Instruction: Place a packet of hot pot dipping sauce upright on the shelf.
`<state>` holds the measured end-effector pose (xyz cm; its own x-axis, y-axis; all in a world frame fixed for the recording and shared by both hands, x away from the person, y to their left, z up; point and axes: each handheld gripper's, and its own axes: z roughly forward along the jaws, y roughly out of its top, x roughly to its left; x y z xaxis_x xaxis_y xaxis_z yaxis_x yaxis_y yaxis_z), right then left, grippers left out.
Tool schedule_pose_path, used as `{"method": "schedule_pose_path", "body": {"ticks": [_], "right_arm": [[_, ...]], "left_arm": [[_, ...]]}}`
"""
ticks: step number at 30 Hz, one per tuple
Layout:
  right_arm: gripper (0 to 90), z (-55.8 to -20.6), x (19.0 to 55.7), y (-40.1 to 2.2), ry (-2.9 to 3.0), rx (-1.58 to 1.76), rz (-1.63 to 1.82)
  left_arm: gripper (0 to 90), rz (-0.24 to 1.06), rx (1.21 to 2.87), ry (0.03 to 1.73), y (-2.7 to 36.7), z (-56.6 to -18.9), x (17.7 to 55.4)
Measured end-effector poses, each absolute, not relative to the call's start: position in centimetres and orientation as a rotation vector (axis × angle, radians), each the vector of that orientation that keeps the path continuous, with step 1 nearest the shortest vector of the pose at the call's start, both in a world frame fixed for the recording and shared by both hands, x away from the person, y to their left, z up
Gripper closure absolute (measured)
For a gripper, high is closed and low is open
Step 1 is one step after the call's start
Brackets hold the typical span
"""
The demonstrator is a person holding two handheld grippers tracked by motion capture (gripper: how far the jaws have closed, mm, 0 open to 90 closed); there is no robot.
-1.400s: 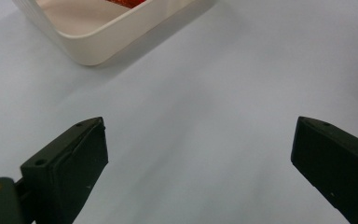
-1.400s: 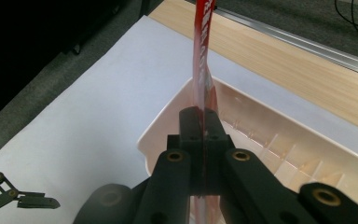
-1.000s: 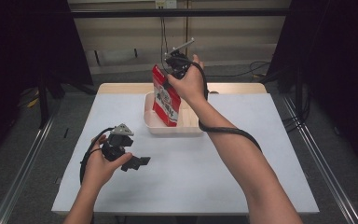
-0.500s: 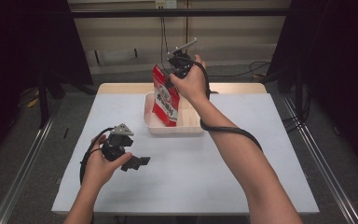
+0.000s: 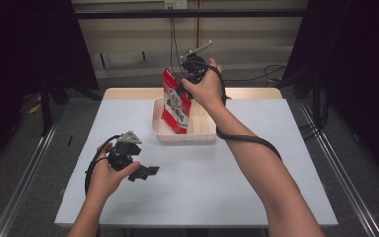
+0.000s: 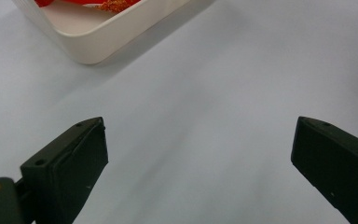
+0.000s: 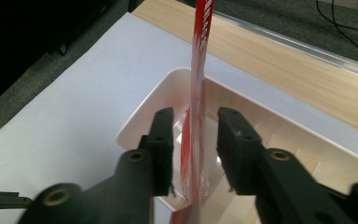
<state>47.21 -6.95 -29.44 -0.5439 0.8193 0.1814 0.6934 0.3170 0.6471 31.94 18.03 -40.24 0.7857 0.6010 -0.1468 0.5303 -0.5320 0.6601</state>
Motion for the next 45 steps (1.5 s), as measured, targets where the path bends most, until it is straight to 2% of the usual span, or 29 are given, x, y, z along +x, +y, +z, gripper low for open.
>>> {"method": "schedule_pose_path", "body": {"ticks": [7, 13, 45], "right_arm": [[52.2, -29.5, 46.8, -7.4, 2.399, 1.386, 1.048], [46.4, -29.5, 46.4, -7.7, 2.41, 1.386, 1.049], [25.5, -29.4, 43.6, -8.8, 2.472, 1.28, 1.053]], "left_arm": [[3.6, 0.126, 2.265, 0.824, 18.1, -40.2, 32.0], [3.6, 0.127, 2.27, 0.832, 18.1, -40.2, 32.0], [3.5, 0.113, 2.272, 0.825, 17.9, -40.3, 32.2]]}}
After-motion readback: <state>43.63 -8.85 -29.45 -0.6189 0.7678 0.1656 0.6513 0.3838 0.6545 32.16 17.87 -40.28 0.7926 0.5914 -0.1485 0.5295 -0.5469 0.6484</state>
